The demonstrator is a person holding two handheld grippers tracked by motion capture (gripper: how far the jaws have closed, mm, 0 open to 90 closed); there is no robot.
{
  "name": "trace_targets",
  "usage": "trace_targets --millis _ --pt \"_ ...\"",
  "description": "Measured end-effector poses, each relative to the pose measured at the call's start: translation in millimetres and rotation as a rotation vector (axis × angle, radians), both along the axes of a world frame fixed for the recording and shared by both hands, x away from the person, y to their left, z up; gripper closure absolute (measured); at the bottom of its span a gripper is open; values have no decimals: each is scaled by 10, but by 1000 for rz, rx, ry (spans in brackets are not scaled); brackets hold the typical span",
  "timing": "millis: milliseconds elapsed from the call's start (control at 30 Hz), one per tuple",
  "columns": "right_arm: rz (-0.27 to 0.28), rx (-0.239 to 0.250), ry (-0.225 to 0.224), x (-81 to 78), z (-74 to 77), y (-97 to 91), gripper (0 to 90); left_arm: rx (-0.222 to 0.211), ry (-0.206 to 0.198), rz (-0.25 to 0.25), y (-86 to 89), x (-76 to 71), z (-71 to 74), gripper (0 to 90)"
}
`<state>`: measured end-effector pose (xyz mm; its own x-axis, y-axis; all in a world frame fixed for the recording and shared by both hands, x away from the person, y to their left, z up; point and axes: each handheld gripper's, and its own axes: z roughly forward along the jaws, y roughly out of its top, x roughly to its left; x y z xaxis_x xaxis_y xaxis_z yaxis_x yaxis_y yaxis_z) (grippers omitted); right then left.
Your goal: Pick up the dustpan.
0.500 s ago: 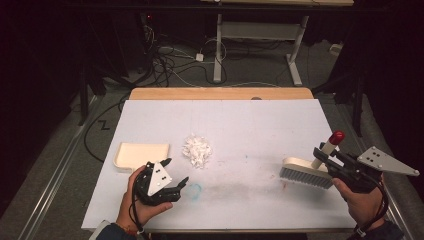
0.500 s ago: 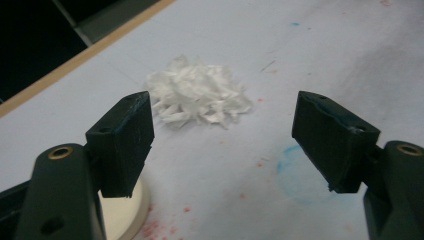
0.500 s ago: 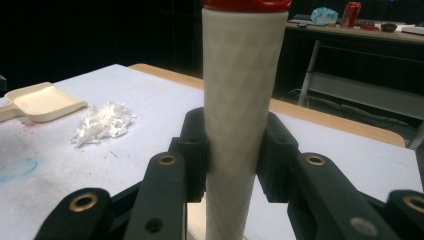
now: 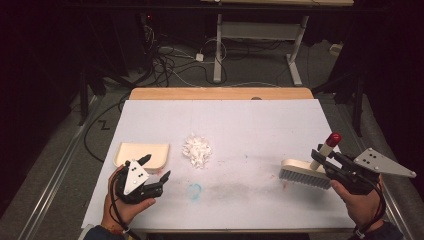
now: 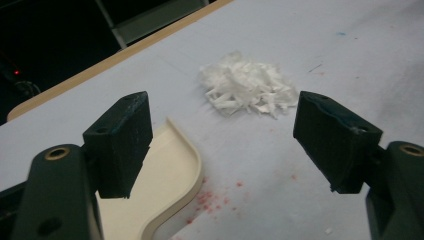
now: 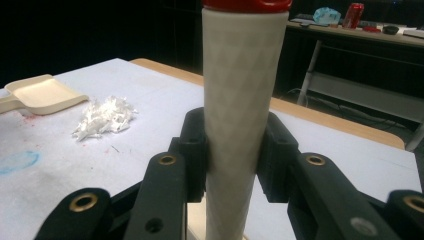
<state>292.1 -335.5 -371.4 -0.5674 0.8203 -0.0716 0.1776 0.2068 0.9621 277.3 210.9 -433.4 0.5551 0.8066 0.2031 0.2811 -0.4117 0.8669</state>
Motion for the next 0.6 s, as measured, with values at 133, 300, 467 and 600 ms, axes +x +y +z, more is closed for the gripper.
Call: trace_targets --millis 133,300,467,600 --pt "1 -14 -5 -8 1 24 700 -14 30 92 194 -11 -26 222" --pt "6 -28 12 46 -29 54 700 -75 199 259 415 86 -147 230" --pt "15 -45 10 56 -34 82 700 -45 317 355 460 167 -248 216" --pt "8 -51 8 62 -45 63 700 -58 423 386 482 249 -355 195"
